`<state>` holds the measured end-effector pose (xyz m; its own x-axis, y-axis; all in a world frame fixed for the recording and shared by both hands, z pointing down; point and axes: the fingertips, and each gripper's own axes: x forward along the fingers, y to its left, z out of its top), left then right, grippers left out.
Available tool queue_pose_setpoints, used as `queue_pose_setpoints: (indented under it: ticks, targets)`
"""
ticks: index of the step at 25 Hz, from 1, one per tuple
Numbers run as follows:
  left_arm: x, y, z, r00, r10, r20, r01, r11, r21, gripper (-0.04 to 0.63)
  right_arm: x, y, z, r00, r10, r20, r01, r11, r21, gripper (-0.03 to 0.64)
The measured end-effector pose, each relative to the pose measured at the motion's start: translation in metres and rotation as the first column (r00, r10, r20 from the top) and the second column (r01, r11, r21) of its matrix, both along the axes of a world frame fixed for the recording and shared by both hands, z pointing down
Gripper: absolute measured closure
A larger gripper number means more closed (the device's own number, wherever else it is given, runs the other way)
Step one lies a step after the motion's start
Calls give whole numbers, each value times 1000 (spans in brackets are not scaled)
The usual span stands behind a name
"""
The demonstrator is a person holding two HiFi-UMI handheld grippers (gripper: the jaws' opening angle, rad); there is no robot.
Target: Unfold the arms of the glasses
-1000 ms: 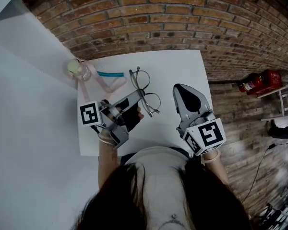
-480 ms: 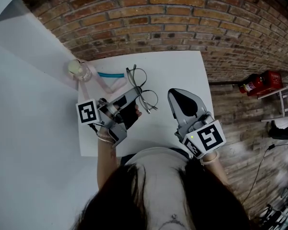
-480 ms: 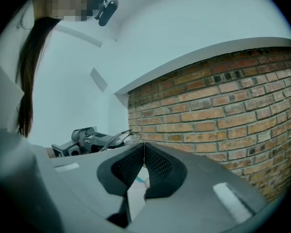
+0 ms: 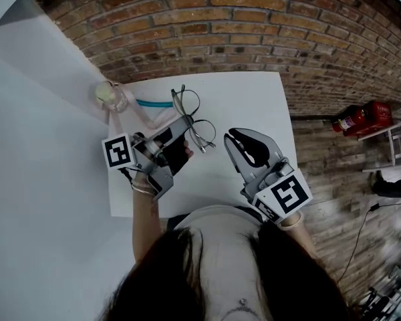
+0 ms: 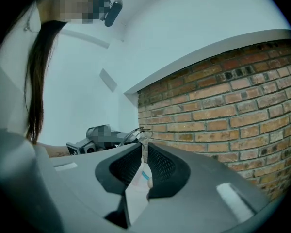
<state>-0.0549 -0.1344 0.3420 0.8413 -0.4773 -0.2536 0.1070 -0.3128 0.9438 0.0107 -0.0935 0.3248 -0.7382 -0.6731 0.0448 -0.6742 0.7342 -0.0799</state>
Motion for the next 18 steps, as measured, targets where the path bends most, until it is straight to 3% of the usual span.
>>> queue_pose_setpoints:
  ticks: [9, 18]
  targets:
    - [-2, -6, -3, 1000, -7, -11, 7, 1000, 6, 572, -18, 13, -5, 994, -106, 37, 106, 994, 12, 560]
    - [5, -6, -6, 999, 16, -29, -15, 1000, 10, 572, -27, 20, 6, 990, -141, -8, 141, 990, -3, 551]
